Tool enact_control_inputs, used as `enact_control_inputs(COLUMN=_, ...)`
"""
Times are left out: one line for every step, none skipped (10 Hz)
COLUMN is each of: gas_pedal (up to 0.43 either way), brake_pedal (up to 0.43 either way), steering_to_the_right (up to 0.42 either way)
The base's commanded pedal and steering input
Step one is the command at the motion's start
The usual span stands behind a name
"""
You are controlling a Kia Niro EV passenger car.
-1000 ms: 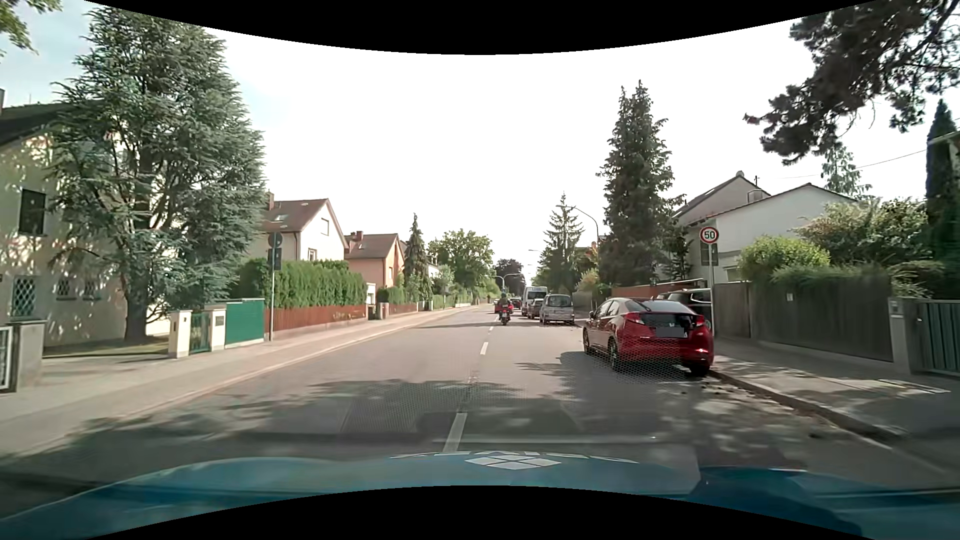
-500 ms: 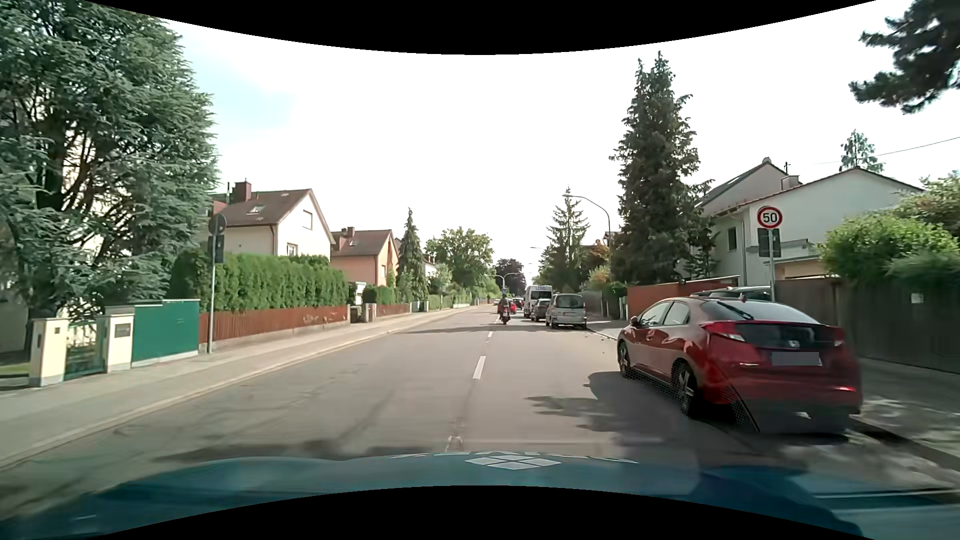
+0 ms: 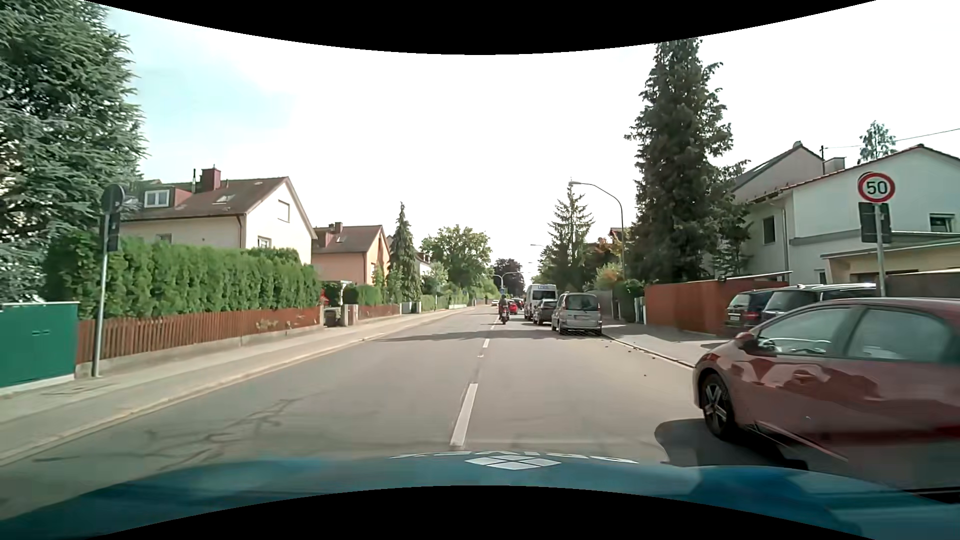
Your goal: Follow the waypoints while adhering to traffic rules and regulations
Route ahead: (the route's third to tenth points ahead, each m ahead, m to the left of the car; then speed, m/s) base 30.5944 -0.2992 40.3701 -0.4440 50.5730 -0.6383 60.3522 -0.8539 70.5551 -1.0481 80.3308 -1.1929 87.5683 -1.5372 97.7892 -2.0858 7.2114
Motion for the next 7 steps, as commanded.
enact_control_inputs(gas_pedal=0.118, brake_pedal=0.0, steering_to_the_right=0.004)
enact_control_inputs(gas_pedal=0.118, brake_pedal=0.0, steering_to_the_right=0.004)
enact_control_inputs(gas_pedal=0.118, brake_pedal=0.0, steering_to_the_right=0.004)
enact_control_inputs(gas_pedal=0.118, brake_pedal=0.0, steering_to_the_right=0.004)
enact_control_inputs(gas_pedal=0.11, brake_pedal=0.0, steering_to_the_right=0.004)
enact_control_inputs(gas_pedal=0.11, brake_pedal=0.0, steering_to_the_right=0.004)
enact_control_inputs(gas_pedal=0.11, brake_pedal=0.0, steering_to_the_right=0.004)
